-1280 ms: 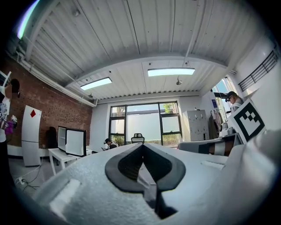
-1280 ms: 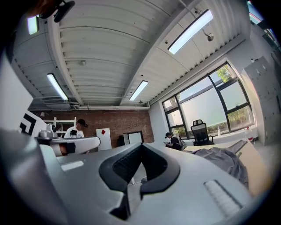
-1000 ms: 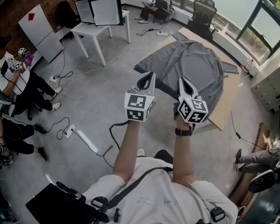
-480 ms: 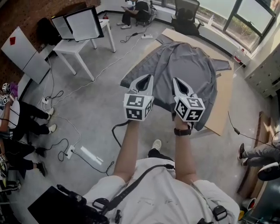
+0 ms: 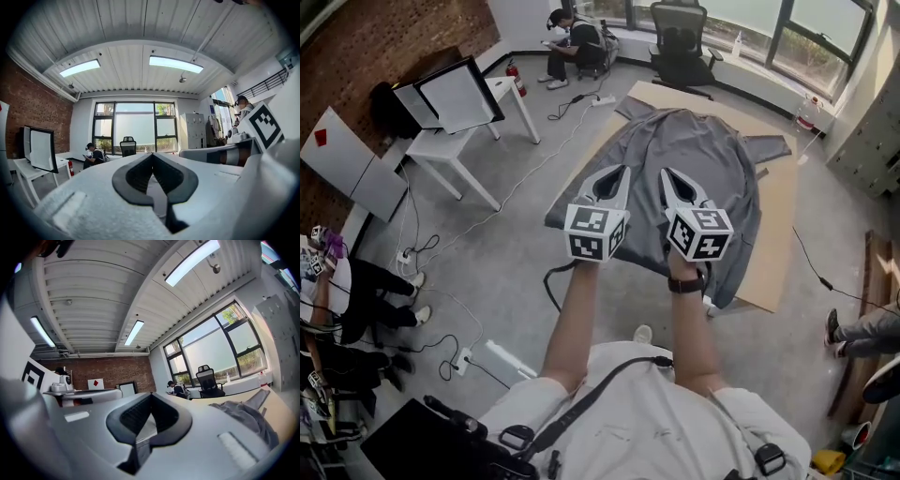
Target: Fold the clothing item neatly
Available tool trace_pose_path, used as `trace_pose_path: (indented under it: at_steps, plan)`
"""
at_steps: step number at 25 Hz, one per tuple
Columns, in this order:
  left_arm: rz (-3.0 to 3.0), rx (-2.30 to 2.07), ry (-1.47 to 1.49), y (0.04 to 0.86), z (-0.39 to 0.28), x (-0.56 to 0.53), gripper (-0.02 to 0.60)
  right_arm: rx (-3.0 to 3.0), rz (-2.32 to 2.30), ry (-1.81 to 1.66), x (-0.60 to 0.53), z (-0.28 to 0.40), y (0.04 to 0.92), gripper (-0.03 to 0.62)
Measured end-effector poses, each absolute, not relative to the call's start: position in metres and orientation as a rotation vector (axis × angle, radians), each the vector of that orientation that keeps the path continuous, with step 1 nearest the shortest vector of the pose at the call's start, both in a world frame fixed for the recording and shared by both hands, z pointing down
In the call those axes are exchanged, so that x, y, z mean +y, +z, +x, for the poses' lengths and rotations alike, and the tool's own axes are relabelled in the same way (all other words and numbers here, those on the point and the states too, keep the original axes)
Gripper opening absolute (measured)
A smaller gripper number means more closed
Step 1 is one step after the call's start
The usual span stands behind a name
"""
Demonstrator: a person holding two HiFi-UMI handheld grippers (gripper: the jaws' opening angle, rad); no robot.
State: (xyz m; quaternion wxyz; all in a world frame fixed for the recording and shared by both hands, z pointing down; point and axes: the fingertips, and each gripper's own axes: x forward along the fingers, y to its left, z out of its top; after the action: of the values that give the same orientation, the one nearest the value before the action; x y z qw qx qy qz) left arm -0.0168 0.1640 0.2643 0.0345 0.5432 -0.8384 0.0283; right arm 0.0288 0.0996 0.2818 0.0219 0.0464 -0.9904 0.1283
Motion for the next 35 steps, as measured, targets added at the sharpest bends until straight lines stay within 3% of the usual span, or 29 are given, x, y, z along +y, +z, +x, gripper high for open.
trace_pose_path:
  at_steps: [13,26,35]
  plan:
    - [1.69,-2.447,0.055,0.324,-0.055,0.093,0.003,-2.947,0.336,0.464,0.026,0.014,0.355,-0.001]
    - [1.808,-2.379,-0.052,0.322,-0.187,0.035,0.003,-2.921,0.422,0.247,-0.022,-0.125,0.349,0.0]
    - [1.66,-2.38,-0.037,0.38,-0.267,0.043,0.003,-2.801,0.299,0.145,-0.012,-0.198,0.397,-0.001]
